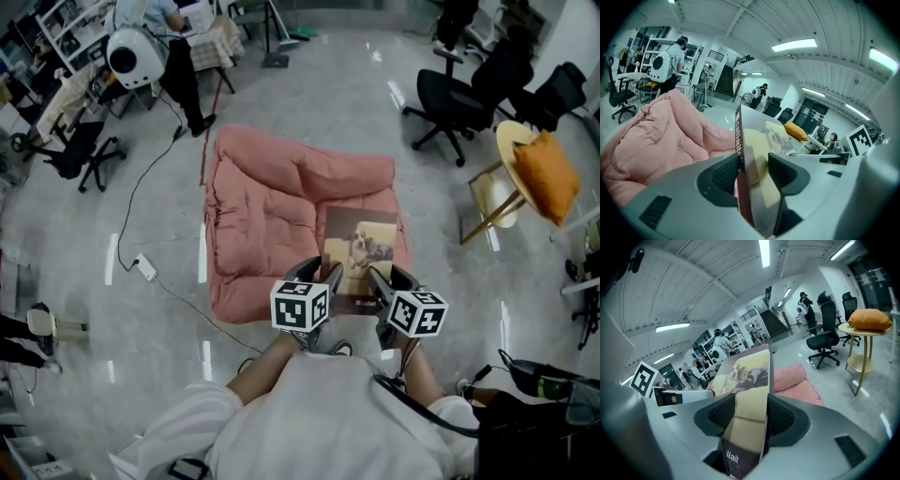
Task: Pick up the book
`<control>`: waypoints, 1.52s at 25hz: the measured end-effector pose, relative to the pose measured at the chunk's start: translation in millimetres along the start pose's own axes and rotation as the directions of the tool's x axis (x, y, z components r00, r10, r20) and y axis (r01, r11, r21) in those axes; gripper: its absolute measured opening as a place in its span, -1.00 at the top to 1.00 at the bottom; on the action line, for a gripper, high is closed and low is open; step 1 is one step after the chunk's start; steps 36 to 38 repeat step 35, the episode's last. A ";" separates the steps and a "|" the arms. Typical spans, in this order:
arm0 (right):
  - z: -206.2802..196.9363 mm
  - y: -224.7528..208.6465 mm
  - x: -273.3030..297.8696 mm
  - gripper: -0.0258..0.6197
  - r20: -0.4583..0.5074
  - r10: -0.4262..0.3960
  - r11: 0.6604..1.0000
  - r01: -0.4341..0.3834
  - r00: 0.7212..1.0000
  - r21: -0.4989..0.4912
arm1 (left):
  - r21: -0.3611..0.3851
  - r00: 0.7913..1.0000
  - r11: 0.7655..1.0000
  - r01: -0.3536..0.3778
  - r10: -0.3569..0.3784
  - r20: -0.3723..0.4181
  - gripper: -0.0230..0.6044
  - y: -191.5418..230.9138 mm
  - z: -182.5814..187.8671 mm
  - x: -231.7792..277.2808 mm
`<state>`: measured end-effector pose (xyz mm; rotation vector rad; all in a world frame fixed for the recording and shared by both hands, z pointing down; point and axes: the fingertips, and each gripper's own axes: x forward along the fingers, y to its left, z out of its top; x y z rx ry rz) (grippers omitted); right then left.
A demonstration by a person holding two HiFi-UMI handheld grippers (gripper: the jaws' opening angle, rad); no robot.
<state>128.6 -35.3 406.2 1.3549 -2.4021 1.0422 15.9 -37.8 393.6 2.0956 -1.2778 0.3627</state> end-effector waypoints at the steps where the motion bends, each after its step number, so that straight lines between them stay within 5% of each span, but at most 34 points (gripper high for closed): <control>1: 0.0 -1.4 -0.1 0.22 -0.001 0.000 1.000 0.000 1.000 0.004 | 0.001 1.000 1.000 -0.002 0.002 -0.001 0.28 -0.7 0.2 1.2; 38: -7.2 -20.7 -18.8 0.24 0.003 -0.043 0.999 0.043 0.999 -0.008 | 0.029 0.999 1.000 0.007 -0.006 -0.039 0.29 -22.5 -13.2 12.0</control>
